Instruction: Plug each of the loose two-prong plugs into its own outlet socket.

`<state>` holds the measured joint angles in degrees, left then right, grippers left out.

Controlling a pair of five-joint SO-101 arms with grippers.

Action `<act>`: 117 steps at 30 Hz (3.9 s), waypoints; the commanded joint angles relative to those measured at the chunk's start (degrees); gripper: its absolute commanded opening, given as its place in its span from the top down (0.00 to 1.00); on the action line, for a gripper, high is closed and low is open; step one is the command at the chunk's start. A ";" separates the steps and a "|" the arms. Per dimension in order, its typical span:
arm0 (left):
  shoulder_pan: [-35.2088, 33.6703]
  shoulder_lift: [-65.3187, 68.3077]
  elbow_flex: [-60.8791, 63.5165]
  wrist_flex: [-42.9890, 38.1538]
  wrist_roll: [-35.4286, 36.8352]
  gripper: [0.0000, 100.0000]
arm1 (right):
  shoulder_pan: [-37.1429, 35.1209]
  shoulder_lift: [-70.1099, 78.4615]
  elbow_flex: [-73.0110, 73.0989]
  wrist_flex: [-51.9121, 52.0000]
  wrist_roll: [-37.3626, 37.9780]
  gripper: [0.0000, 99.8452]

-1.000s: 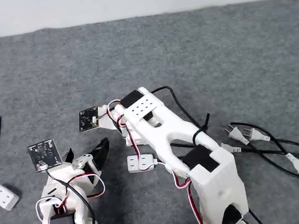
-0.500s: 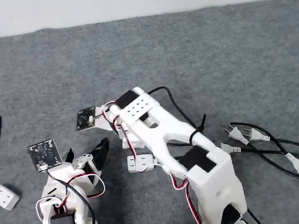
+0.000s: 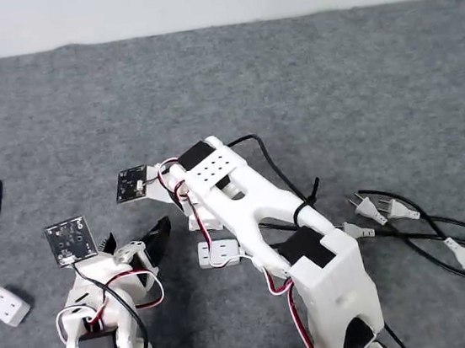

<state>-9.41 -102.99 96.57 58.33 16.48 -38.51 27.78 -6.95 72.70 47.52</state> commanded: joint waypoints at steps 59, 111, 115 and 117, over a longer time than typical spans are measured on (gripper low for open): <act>-0.09 -0.26 -0.13 0.18 0.44 0.64 | 10.33 -4.35 -2.99 17.01 18.02 0.99; 0.00 -0.26 -0.13 1.41 0.44 0.64 | 16.66 10.68 -12.84 6.81 15.65 0.97; 0.00 -0.26 -0.13 1.41 0.44 0.64 | 15.52 8.57 -13.27 9.89 15.56 0.96; 0.00 -0.26 -0.13 1.41 0.44 0.64 | 14.81 5.14 -13.98 12.44 15.56 0.93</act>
<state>-9.41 -102.99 96.57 59.56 16.48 -23.21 36.84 -20.04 82.55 62.81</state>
